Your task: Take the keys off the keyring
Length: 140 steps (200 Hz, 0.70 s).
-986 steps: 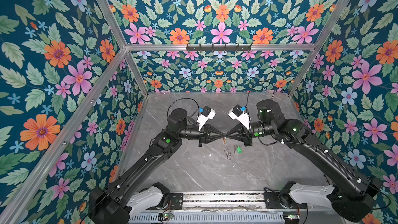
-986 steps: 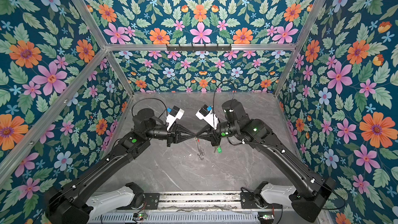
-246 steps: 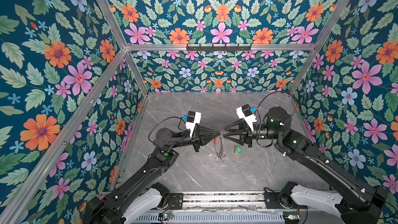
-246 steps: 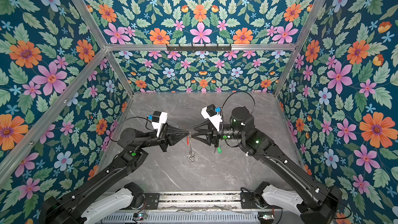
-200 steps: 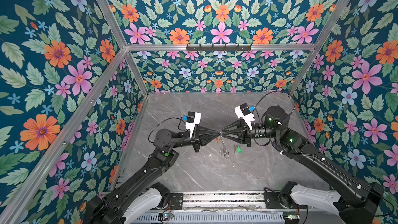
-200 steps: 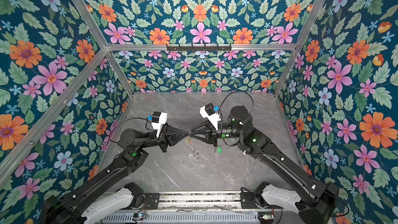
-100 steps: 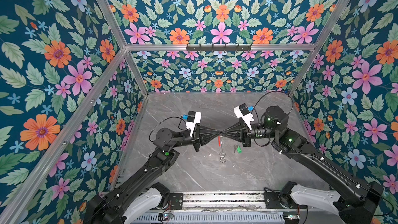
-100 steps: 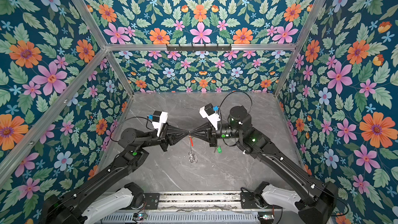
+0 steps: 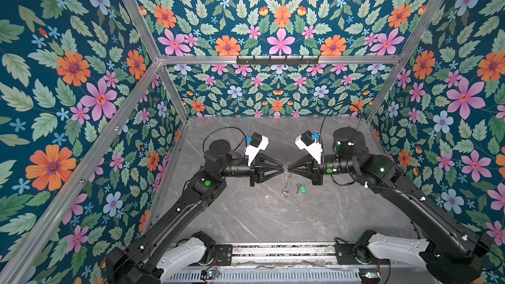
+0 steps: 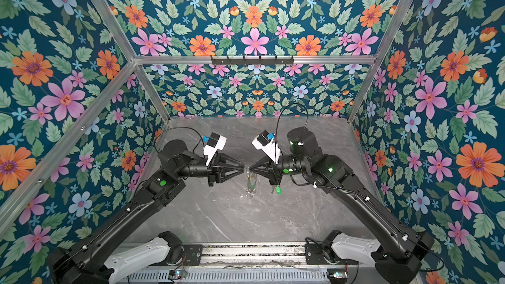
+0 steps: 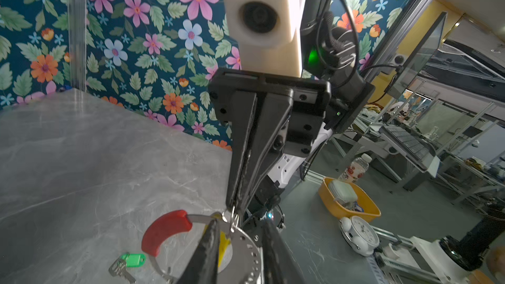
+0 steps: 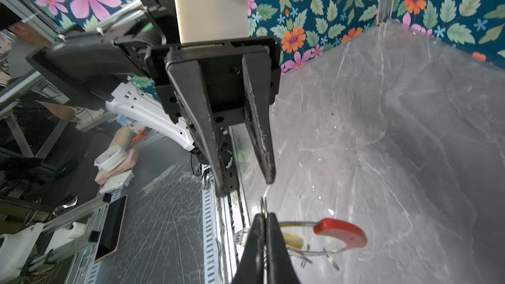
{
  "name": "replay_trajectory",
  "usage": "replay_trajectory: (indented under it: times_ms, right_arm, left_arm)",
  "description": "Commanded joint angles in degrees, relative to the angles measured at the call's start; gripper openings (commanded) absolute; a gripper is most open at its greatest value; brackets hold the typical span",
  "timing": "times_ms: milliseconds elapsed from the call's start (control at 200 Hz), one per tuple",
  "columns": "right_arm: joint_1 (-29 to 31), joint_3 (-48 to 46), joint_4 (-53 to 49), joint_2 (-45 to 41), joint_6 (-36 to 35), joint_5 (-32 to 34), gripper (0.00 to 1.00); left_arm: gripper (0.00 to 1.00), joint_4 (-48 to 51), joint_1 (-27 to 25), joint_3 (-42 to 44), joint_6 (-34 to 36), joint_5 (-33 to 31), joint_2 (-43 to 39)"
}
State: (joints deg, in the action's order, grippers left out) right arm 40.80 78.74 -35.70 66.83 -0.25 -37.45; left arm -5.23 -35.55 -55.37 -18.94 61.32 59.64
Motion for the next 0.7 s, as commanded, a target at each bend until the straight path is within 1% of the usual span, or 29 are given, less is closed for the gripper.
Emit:
replay_trajectory:
  times_ms: [0,120,290,385,515,695]
  right_arm:
    - [0.71,1.68,-5.27,0.78,-2.87,1.65,0.00]
    - [1.73,2.99,-6.32,1.61,-3.43,2.42,0.00]
    - [2.64,4.01,-7.14,2.30,-3.92,3.44,0.00]
    - [2.97,4.14,-7.11,2.45,-3.99,4.03,0.00]
    - [3.31,4.37,-6.74,2.68,-3.87,4.23,0.00]
    - [3.58,4.58,-6.02,2.85,-3.84,5.11,0.00]
  left_arm:
    - [0.31,7.34,-0.60,-1.09,4.18,3.80,1.21]
    - [0.31,7.75,-0.84,-1.22,4.86,3.54,1.78]
    - [0.27,7.91,-1.18,-1.65,5.03,3.89,2.19]
    - [0.22,7.89,-1.40,-1.79,5.14,3.98,2.49]
    - [0.20,7.83,-1.70,-2.10,5.13,4.07,3.09]
    - [0.09,8.08,-2.01,-2.15,5.27,3.90,3.34]
